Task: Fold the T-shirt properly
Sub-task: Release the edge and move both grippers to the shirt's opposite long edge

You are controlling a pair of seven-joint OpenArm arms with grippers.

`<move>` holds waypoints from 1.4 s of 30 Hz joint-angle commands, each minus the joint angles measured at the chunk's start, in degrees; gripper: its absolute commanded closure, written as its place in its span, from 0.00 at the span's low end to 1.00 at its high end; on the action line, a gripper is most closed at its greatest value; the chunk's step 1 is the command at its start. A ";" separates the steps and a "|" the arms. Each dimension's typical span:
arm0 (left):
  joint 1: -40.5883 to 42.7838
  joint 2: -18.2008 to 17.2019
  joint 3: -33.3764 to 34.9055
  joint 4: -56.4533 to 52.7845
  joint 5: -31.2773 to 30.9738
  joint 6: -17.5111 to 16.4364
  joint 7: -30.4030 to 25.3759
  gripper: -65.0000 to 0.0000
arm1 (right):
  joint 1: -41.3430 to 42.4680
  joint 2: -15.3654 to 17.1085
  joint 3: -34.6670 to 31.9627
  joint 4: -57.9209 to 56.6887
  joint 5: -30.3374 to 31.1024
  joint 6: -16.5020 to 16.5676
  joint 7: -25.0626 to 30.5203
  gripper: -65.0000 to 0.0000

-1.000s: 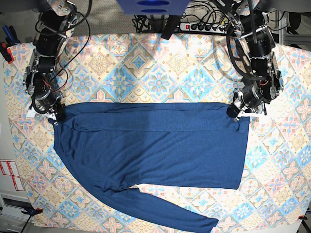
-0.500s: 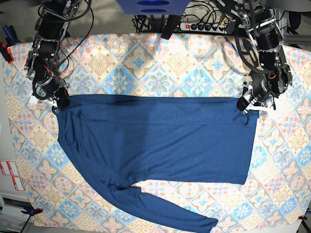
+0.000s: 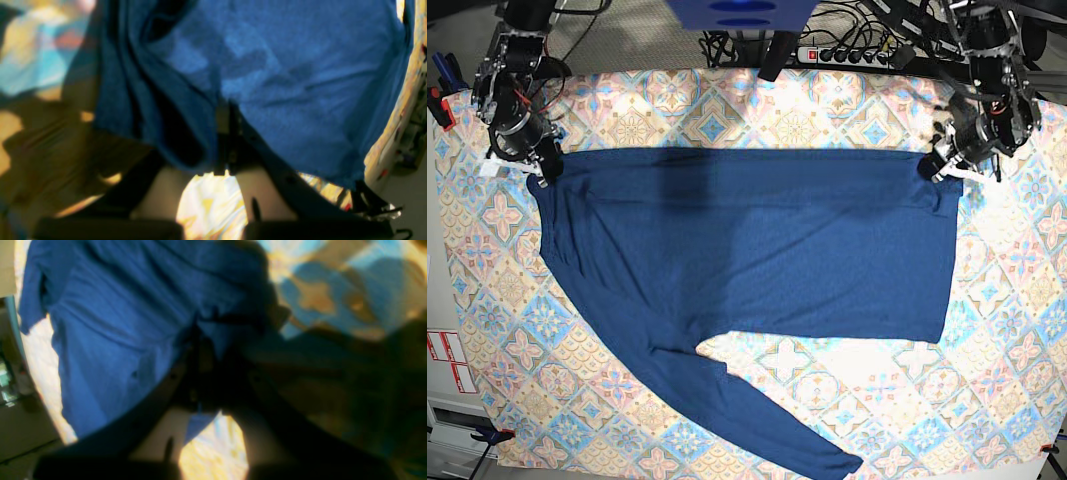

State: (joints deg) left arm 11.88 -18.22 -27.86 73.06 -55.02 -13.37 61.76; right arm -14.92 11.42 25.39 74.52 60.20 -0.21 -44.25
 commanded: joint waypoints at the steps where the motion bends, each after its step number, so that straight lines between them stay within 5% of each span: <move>1: 0.74 -0.90 -0.23 1.01 -1.19 -0.13 -0.35 1.00 | -0.86 0.93 0.24 1.83 0.41 0.52 0.60 0.99; 22: 9.26 -2.49 -3.92 1.01 -5.06 -0.13 0.09 0.99 | -9.57 0.93 0.15 8.34 0.50 0.52 0.60 0.95; 29: 9.35 -2.57 -4.01 1.01 -5.15 0.13 2.64 0.58 | -10.27 0.93 0.15 7.98 0.50 0.43 0.60 0.70; 34: 9.53 -1.96 -11.57 1.01 -5.15 -0.04 7.83 0.26 | -10.36 0.76 0.94 8.34 0.32 0.43 0.60 0.67; 37: 9.88 -0.99 -17.20 1.01 -5.15 -0.04 10.73 0.18 | -10.36 0.76 3.93 8.34 0.32 0.43 0.60 0.67; 42: 9.88 -1.25 -20.89 1.01 -5.15 -0.13 11.87 0.18 | -10.36 0.67 7.01 8.34 0.32 0.43 0.60 0.67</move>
State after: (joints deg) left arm 21.61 -18.57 -48.27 73.60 -59.86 -13.41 73.32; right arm -25.08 11.16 31.92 81.82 60.05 -0.30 -44.21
